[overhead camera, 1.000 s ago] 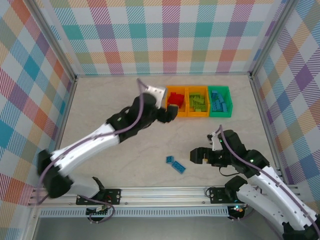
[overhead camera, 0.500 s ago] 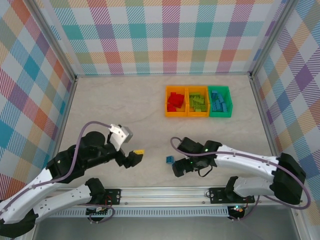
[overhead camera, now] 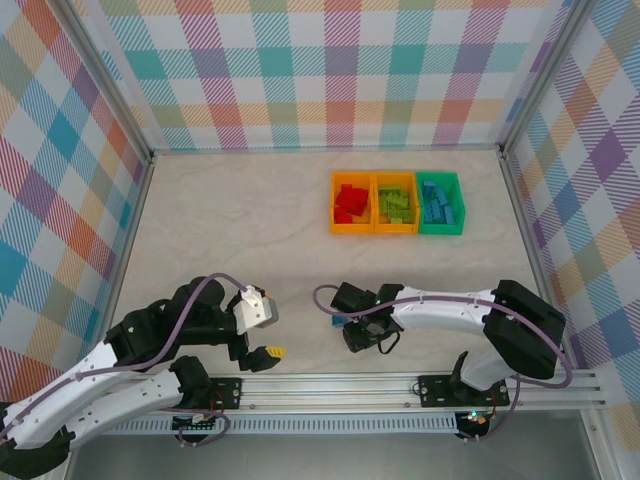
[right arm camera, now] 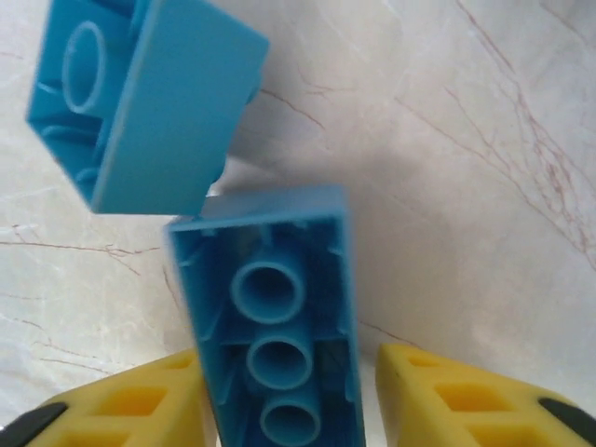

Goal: Sort the legos into containers by color

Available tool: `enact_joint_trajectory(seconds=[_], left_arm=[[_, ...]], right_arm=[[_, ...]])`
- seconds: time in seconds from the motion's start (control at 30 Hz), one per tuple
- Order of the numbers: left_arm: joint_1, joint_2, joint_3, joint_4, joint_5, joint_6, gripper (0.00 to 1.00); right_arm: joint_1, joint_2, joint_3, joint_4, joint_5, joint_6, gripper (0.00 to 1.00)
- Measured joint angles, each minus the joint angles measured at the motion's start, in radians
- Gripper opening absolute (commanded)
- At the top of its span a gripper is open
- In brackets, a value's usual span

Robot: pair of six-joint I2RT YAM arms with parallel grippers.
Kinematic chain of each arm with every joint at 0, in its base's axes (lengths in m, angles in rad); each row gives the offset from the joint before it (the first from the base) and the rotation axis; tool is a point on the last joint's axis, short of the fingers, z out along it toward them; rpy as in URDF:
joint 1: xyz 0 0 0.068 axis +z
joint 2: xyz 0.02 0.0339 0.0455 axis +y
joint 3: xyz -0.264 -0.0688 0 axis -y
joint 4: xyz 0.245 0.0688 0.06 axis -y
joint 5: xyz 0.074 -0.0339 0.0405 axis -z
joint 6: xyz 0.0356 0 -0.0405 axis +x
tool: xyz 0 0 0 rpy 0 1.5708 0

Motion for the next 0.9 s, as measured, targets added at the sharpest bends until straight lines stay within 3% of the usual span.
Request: enact_joint_trajectory(seconds=[0.2,0.43,0.57,0.67,0.9], left_arm=[[0.000,-0.050,-0.031,0.003,0.042,0.023,1.00],[0.000,-0.053,-0.035,0.014,0.070,0.038,1.00],[0.000,-0.066,-0.037,0.039,0.067,0.036,1.00],[0.000,-0.083,-0.037,0.055,0.051,0.028,1.00],[0.000,-0.113,-0.037,0.060,0.020,0.011,1.00]], right_arm=[[0.000,-0.083,-0.048,0.030,0.003,0.026,0.29],[-0.047,-0.446,-0.129,0.039,0.069,0.079,0.22],[-0.265,-0.621,-0.132,0.058,0.066,0.070,0.22],[-0.466,-0.618,-0.106,0.066,0.031,0.022,0.22],[-0.784,-0.201,0.142,0.163,-0.105,-0.124,0.23]])
